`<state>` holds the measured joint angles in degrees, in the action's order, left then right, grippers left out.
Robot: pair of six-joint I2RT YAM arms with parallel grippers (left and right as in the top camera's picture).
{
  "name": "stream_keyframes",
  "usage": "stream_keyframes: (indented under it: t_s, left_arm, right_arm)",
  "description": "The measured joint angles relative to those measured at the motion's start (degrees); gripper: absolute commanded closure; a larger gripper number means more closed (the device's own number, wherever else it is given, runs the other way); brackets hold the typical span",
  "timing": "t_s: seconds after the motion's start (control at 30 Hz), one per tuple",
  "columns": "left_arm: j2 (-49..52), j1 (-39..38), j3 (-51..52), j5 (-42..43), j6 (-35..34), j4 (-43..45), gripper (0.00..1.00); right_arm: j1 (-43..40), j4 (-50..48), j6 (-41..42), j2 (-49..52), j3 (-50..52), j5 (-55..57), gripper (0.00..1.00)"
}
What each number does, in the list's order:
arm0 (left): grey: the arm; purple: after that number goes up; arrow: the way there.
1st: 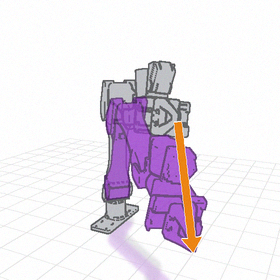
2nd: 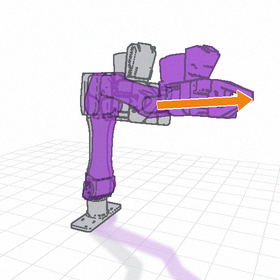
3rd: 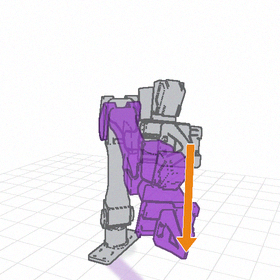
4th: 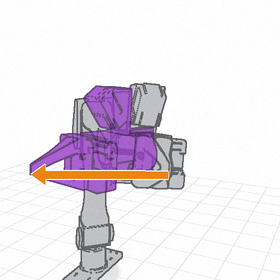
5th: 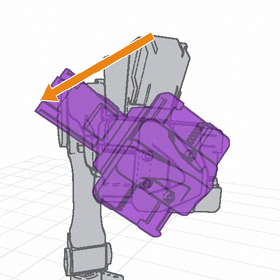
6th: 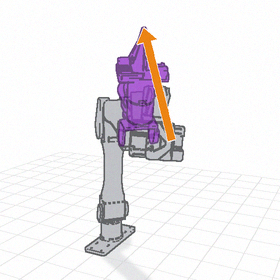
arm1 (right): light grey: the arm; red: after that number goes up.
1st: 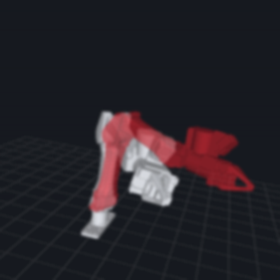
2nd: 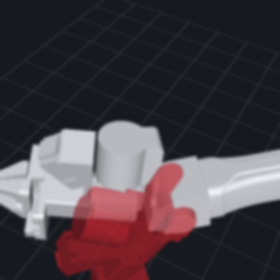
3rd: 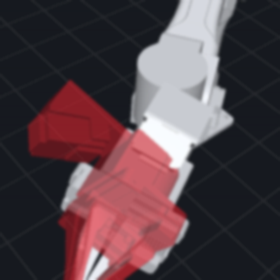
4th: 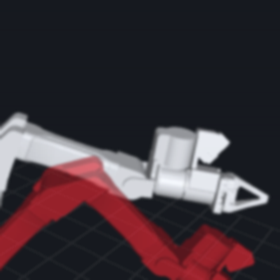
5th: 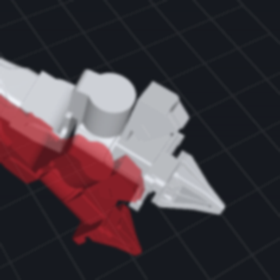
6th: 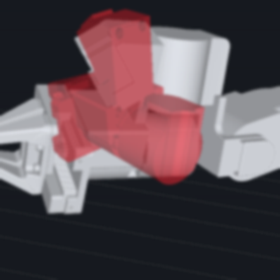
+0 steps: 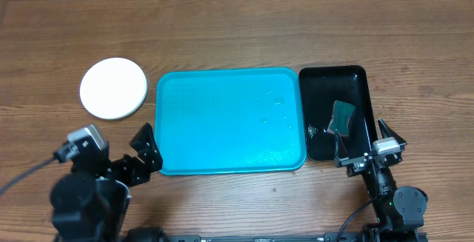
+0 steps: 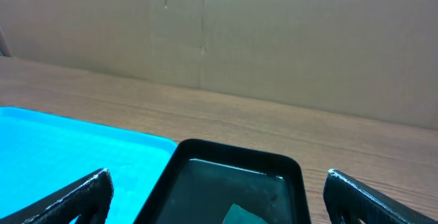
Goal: Clean dirty plates on tray and stack at the side
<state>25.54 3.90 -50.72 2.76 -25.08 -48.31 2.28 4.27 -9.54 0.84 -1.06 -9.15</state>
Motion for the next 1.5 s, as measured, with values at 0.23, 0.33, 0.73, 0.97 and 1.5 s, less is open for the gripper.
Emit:
stream_keyframes:
  t_s: [0.23,0.33,0.73,0.97,1.5]
  left_arm:
    - [-15.93,1.88,19.76,-0.02,-6.01,22.93,0.0]
    - [-21.59,2.12,26.05,0.0,-8.09,34.53,0.0]
    - [-24.63,2.12,39.98,-3.3,-9.99,58.42,0.0]
    - [-24.63,2.12,47.41,-6.08,-10.25,58.36,0.0]
    - [-24.68,0.31,50.23,-8.17,14.49,44.33,0.0]
  right_arm:
    - [0.02,0.0,0.04,0.0,0.0,0.0,0.0]
    - [0.02,0.0,0.02,0.0,0.0,-0.02,0.0]
    - [0.02,0.0,0.04,0.0,0.0,-0.02,0.0]
    - [0.0,0.0,0.0,0.0,0.0,0.0,0.0]
    - [0.02,0.0,0.04,0.0,0.0,-0.02,0.0]
